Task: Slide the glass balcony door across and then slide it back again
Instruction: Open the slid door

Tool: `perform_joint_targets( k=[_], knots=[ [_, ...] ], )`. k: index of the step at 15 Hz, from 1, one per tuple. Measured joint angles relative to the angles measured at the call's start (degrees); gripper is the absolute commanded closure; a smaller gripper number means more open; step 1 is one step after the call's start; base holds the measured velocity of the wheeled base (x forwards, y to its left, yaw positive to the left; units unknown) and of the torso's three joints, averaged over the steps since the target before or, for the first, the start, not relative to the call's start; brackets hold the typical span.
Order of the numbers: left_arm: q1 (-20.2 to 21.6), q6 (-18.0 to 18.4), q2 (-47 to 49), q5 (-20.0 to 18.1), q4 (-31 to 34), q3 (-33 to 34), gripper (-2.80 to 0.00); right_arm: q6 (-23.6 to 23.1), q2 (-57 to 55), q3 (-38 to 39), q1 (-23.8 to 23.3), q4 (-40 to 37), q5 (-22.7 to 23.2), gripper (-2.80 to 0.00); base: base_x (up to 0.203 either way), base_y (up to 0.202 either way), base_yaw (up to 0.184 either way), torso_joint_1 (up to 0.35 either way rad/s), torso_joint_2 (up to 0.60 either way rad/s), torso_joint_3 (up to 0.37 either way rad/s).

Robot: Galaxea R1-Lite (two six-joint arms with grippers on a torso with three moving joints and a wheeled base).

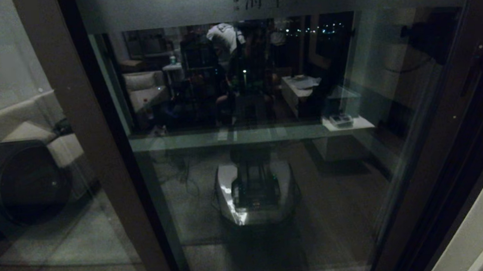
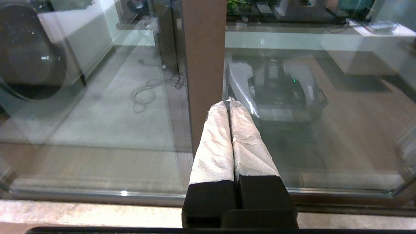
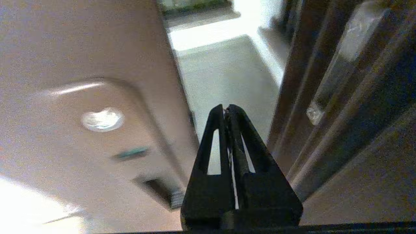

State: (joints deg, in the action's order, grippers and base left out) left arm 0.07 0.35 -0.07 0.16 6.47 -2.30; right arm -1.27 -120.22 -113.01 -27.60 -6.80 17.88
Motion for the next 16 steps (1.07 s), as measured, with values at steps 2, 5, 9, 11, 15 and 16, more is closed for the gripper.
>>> perform_joint_targets(
  k=[2,5,9,11,15,16],
  knots=[
    [0.01,0.02,0.00,0.00,-0.02,0.00,0.00,0.09,0.28,0.17,0.28,-0.46,0.20,0.00,0.000,0.000,0.000,0.000,0.00,0.000],
    [-0.02,-0.02,0.00,-0.01,0.01,0.02,0.00,0.12,0.85,0.20,0.68,-0.59,0.16,0.00,0.000,0.000,0.000,0.000,0.00,0.000],
    [0.00,0.00,0.00,-0.02,0.05,0.05,0.00,0.15,1.27,0.41,1.02,-0.68,0.22,0.00,0.000,0.000,0.000,0.000,0.00,0.000],
    [0.00,-0.02,0.00,0.00,0.00,0.00,0.00,0.17,1.48,0.41,1.36,-0.73,0.09,0.00,0.000,0.000,0.000,0.000,0.00,0.000],
    [0.00,-0.02,0.00,0.00,0.00,0.00,0.00,0.23,2.18,0.94,2.33,-0.85,-0.03,0.00,0.000,0.000,0.000,0.000,0.00,0.000],
    [0.00,-0.02,0.00,0.02,0.03,0.00,0.00,0.23,2.33,0.99,2.53,-0.91,-0.06,0.00,0.000,0.000,0.000,0.000,0.00,0.000]
  ],
)
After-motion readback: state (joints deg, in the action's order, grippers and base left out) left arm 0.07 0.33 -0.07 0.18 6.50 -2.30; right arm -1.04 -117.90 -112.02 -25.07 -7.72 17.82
